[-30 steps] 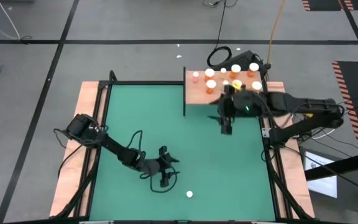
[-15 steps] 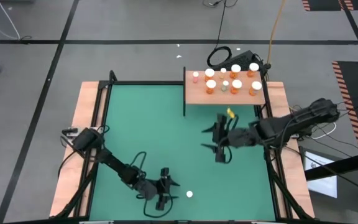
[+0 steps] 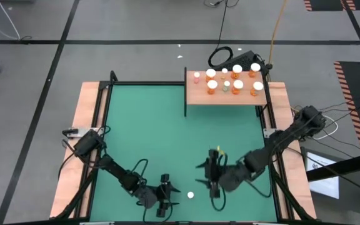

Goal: Pick and place medicine bottles onto shelf by color
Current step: Put the light orange pill bottle on the shelf

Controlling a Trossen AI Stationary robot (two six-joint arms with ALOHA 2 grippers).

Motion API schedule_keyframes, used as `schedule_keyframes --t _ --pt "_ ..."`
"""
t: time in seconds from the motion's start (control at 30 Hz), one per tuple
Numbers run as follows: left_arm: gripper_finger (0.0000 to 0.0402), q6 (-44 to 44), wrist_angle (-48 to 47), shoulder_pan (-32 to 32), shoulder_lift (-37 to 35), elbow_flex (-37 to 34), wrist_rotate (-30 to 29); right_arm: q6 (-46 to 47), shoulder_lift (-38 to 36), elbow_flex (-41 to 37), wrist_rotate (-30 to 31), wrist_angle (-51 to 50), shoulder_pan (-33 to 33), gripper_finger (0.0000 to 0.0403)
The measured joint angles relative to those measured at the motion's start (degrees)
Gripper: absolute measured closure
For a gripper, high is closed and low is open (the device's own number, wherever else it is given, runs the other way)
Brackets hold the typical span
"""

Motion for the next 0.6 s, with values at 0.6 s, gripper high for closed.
schedule_keyframes --t 0.6 --pt "0.0158 -1.58 -0.37 -1.52 0.07 0.0 -8.96 4.97 13.57 0.02 -7.09 16.73 4.07 0.0121"
